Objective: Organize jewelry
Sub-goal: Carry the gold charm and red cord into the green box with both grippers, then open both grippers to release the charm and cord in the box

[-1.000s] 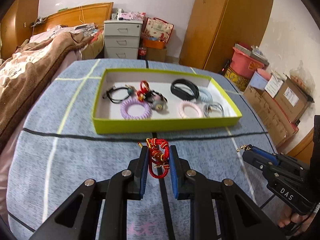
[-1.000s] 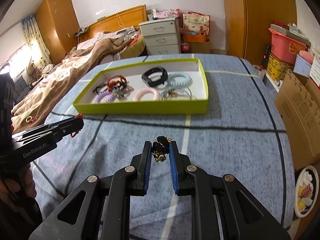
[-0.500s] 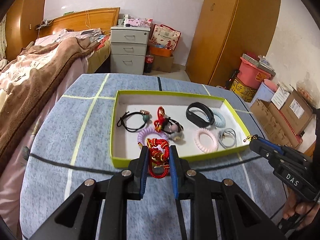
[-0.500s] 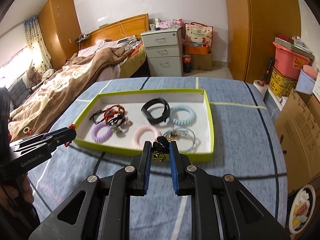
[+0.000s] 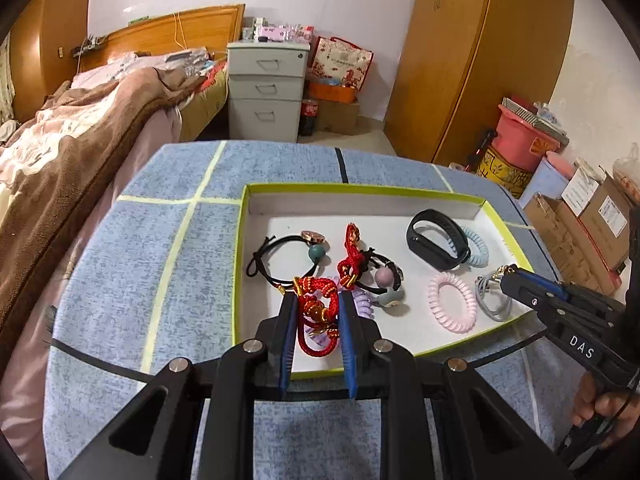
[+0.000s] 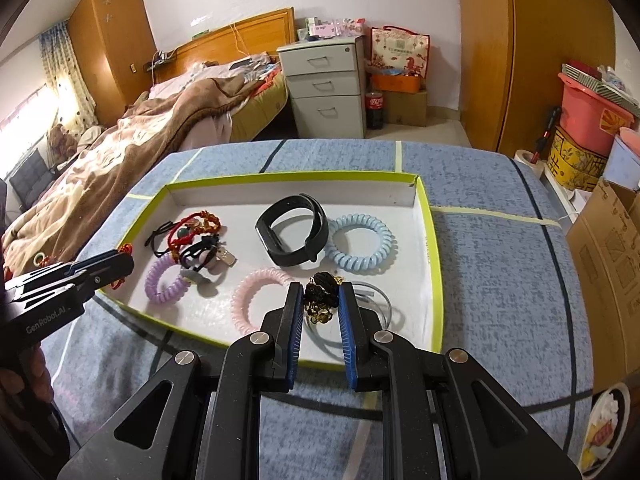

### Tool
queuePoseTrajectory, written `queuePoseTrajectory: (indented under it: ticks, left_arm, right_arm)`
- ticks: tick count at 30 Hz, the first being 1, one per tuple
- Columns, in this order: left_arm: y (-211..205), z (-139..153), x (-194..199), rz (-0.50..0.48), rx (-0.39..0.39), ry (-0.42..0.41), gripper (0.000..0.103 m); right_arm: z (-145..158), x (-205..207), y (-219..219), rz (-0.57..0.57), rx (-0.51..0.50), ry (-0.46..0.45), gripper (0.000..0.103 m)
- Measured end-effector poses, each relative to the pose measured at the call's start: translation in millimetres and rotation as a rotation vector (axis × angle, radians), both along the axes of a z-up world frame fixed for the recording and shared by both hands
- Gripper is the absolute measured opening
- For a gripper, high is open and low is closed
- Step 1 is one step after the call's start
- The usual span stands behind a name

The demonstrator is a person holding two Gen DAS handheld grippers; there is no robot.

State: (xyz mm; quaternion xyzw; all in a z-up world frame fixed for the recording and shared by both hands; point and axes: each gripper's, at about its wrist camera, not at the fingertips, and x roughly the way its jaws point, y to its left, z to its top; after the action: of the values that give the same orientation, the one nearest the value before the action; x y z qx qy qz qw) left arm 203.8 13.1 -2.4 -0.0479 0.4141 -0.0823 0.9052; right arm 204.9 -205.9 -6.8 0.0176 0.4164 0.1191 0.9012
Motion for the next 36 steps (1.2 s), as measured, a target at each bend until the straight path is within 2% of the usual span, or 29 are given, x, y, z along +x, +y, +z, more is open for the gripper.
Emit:
queuePoseTrajectory:
  ticks: [10,19,23,28,32,36]
  left_arm:
    - [-2.9,-15.4,8.1,0.003,-0.002,0.046,0.021]
    - [-3.6,-18.3,9.7,0.005,0.001,0.049,0.022]
    - [-6.5,-17.9,9.7,0.004,0.019,0.046,0.032]
    - [-6.0,-17.6,9.0,0.008,0.020,0.044,0.037]
    - [-6.3,-16.7,6.9,0.008,0.026,0.040,0.043]
    - [-6.5,-15.5,4.2,0.008,0.025,0.034,0.046]
  right_arm:
    - [-10.4,7.6,-1.0,0.001,-0.010,0.027,0.018]
    - [-11.8,13.6,0.5,-0.004,-0.026,0.034,0.018]
    - [-12.3,12.4,1.6,-0.005,-0.033,0.034,0.019]
    - [-13.3,11.8,3.7,-0.011,-0.041,0.036,0.021]
    - [-12.9,10.5,3.0,-0.017,-0.039,0.031,0.034]
    - [-10.2,8.4,3.0,-0.016,-0.033,0.020,0.035]
